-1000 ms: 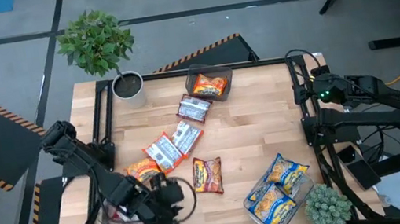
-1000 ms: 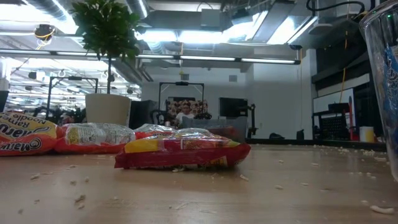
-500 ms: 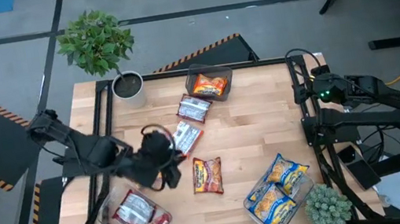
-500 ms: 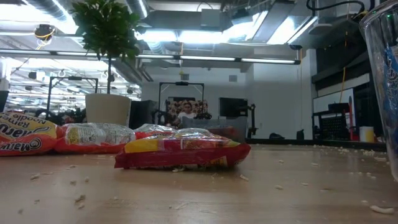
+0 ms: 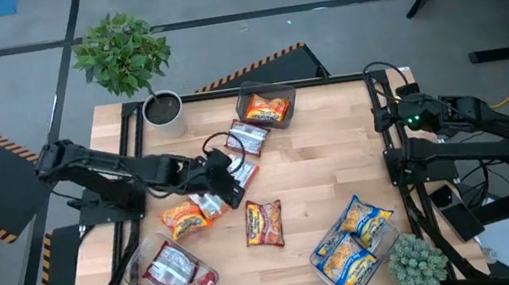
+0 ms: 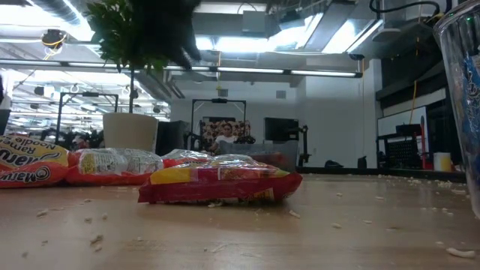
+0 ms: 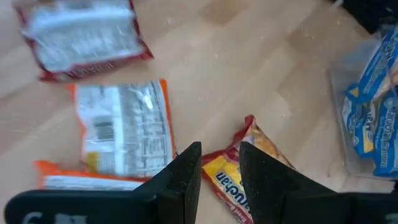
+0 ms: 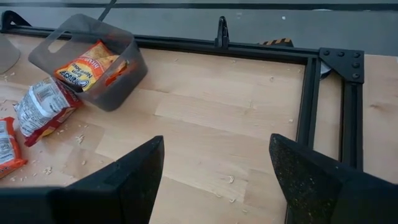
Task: Sort Maruchan noodles
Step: Put the orange noodle pack into the black bin
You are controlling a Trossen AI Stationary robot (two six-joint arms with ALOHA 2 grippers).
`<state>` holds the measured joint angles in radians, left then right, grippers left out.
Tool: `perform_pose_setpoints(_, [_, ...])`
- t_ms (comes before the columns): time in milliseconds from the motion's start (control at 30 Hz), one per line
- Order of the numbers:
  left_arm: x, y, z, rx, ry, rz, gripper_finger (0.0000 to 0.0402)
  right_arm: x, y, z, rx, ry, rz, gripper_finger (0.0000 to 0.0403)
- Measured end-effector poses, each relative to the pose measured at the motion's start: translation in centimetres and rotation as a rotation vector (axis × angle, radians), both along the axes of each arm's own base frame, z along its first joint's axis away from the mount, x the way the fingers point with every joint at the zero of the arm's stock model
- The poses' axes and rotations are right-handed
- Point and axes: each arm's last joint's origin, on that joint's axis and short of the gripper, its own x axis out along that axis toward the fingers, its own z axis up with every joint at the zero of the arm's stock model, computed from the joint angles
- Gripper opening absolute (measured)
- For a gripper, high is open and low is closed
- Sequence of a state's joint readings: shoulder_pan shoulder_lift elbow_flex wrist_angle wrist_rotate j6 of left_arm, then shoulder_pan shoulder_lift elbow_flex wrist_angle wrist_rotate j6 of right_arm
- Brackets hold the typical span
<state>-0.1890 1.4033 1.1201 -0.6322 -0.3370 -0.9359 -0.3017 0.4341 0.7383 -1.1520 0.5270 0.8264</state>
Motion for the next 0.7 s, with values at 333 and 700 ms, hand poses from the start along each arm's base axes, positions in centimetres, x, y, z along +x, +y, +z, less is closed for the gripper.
perform_pose_setpoints(333, [-1.6, 5.2, -6.3, -0.078, 0.164, 0.082, 0.0124, 0.0, 0.0, 0.0, 0.018, -0.010, 0.007, 0.0280])
perform_pose_setpoints(700, [-2.7, 7.8, -6.3, -0.030, 0.303, -0.106, 0.0220, 0.0, 0.0, 0.0, 0.018, -0.008, 0.009, 0.0280])
